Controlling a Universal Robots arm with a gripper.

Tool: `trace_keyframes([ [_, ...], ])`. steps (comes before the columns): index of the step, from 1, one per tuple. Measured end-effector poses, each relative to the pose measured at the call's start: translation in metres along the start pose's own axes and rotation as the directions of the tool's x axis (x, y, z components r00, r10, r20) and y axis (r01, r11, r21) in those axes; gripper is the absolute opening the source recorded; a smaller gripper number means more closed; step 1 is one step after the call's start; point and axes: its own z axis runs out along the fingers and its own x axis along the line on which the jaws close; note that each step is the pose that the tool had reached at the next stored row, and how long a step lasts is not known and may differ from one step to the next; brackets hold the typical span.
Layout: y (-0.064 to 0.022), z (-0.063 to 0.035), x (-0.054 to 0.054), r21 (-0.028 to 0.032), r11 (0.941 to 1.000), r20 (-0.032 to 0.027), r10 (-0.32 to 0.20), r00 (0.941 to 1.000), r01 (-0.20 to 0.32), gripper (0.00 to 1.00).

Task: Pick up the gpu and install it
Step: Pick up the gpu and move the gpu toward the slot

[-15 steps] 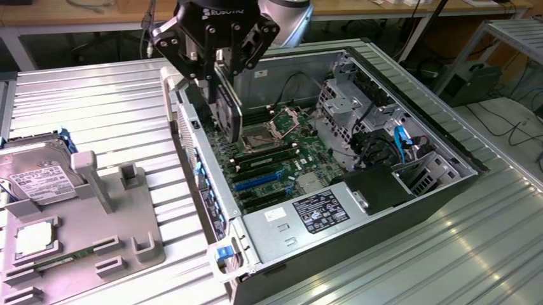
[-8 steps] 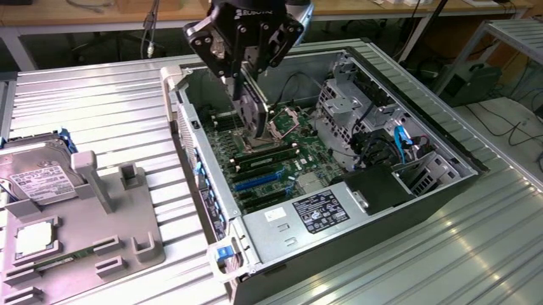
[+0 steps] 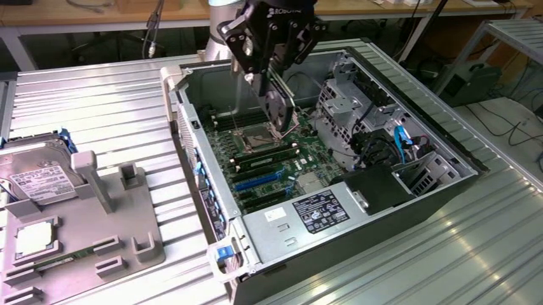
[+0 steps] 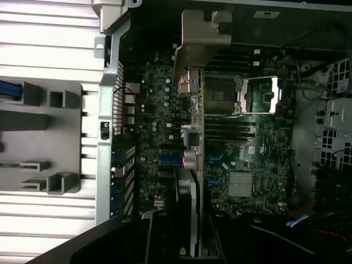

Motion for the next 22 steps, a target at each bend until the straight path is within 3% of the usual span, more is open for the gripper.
trace_keyframes([
  [2,0.0012,0.0005,-0.007,0.0096,1.0000,-0.0006,0.001,1.0000,-0.001,0.28],
  [3,0.0021,0.0009,-0.011,0.0111,0.9999,-0.0007,0.001,1.0000,-0.001,0.28],
  [22,0.0081,0.0096,-0.073,0.0118,0.9995,-0.0003,0.028,0.9996,-0.028,0.28],
])
